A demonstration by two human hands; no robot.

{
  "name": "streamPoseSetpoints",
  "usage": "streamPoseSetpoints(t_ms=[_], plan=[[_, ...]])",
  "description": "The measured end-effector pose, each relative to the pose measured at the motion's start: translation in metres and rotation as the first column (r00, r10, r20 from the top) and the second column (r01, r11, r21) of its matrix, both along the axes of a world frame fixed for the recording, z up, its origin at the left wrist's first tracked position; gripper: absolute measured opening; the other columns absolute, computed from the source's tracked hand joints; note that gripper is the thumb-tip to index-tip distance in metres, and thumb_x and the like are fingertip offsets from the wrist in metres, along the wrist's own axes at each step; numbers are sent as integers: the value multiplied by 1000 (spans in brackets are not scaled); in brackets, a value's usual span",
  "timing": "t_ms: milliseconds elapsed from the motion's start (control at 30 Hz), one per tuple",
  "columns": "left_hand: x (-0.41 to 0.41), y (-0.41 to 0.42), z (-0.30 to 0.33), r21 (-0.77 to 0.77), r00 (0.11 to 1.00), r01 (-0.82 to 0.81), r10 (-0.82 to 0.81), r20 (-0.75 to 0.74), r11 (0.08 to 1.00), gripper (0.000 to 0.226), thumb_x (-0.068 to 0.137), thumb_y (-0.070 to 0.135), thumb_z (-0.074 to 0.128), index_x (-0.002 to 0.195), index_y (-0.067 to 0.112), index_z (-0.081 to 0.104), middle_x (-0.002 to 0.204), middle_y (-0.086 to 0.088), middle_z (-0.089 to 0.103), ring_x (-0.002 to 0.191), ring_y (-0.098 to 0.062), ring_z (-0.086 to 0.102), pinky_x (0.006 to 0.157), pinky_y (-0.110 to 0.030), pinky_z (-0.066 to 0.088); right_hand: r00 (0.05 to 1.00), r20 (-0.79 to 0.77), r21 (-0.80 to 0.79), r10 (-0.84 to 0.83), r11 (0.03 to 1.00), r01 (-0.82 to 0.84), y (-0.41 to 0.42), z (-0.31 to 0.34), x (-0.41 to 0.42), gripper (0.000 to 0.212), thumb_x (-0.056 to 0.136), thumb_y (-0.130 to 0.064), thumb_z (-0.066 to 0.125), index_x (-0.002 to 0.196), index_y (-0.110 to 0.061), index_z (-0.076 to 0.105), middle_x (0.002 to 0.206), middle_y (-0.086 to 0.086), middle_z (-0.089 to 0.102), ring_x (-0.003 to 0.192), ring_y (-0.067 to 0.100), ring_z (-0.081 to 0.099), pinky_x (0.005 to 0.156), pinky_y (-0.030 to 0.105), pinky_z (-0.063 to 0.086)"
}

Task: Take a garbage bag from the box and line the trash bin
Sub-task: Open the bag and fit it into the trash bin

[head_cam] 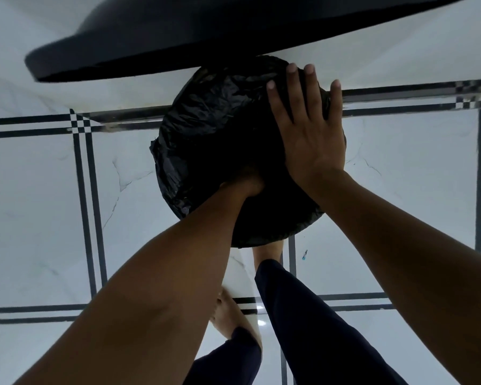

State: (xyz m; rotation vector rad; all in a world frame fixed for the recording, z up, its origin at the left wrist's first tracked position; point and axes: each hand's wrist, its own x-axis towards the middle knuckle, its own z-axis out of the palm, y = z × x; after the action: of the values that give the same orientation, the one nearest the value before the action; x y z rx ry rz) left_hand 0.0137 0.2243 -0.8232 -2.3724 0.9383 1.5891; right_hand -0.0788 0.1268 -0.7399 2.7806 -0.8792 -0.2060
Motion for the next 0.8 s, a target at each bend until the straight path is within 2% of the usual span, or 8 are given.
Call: streamPoseSetpoints(t_ms=[167, 267, 367, 500, 600, 667, 767, 800], plan=[[-7, -2, 15, -79, 997, 50, -54, -50, 996, 53, 108, 25, 38, 156, 7, 27, 162, -16, 29, 147, -33, 31, 119, -38, 26, 1000, 20, 10, -11, 1000, 11, 2, 1, 1, 92, 96, -37, 59, 164, -18, 0, 171, 18, 0, 158, 39, 3, 123, 64, 12], [1, -5, 14, -149, 997, -78, 81, 8, 986, 57, 102, 30, 45, 155, 13, 32, 159, -15, 35, 145, -35, 36, 118, -44, 32, 999, 29, 14, -18, 1000, 18, 2, -1, 3, 92, 96, -34, 60, 164, -18, 1, 171, 17, 1, 157, 39, 4, 124, 64, 12], [21, -17, 23, -134, 975, -192, 205, 88, 972, 42, 106, 24, 39, 142, 6, 50, 147, -19, 50, 133, -35, 49, 109, -40, 41, 999, 36, 21, -7, 1000, 7, 1, -2, 2, 91, 96, -34, 60, 164, -18, 1, 171, 17, 2, 158, 39, 4, 124, 64, 12], [42, -21, 29, 0, 964, -264, 264, 12, 964, 41, 110, 18, 27, 134, -3, 53, 143, -20, 53, 129, -36, 51, 105, -38, 40, 999, 52, 48, -14, 999, 11, 1, -3, 2, 90, 98, -38, 59, 164, -19, 1, 171, 17, 1, 158, 39, 4, 124, 64, 11], [27, -12, 27, -101, 932, -359, 363, 21, 928, 41, 107, 18, 36, 143, 0, 48, 147, -21, 50, 133, -37, 49, 109, -38, 38, 997, 68, 63, -24, 998, 20, 2, -2, 4, 84, 100, -35, 55, 164, -19, 3, 171, 18, 2, 157, 39, 4, 124, 63, 12], [-6, -5, 28, -202, 892, -451, 445, -76, 869, 46, 105, 20, 43, 148, 5, 44, 150, -20, 48, 137, -35, 47, 113, -37, 37, 997, 68, 70, -31, 997, 26, 3, -1, 6, 81, 101, -31, 54, 164, -19, 5, 171, 18, 3, 157, 40, 5, 124, 62, 13], [-57, -3, 33, -25, 849, -391, 350, -395, 920, 44, 108, 18, 39, 149, 1, 42, 155, -17, 43, 142, -31, 43, 117, -35, 34, 996, 79, 111, -41, 993, 32, 3, 3, 6, 74, 102, -27, 47, 164, -19, 8, 171, 19, 5, 157, 40, 6, 124, 63, 12], [-65, -3, 34, 1, 832, -363, 325, -448, 932, 43, 108, 15, 38, 148, 0, 43, 155, -16, 44, 141, -29, 43, 116, -34, 35, 996, 79, 129, -40, 991, 29, 3, 4, 6, 72, 102, -27, 43, 164, -19, 9, 171, 19, 5, 157, 40, 6, 124, 64, 12]])
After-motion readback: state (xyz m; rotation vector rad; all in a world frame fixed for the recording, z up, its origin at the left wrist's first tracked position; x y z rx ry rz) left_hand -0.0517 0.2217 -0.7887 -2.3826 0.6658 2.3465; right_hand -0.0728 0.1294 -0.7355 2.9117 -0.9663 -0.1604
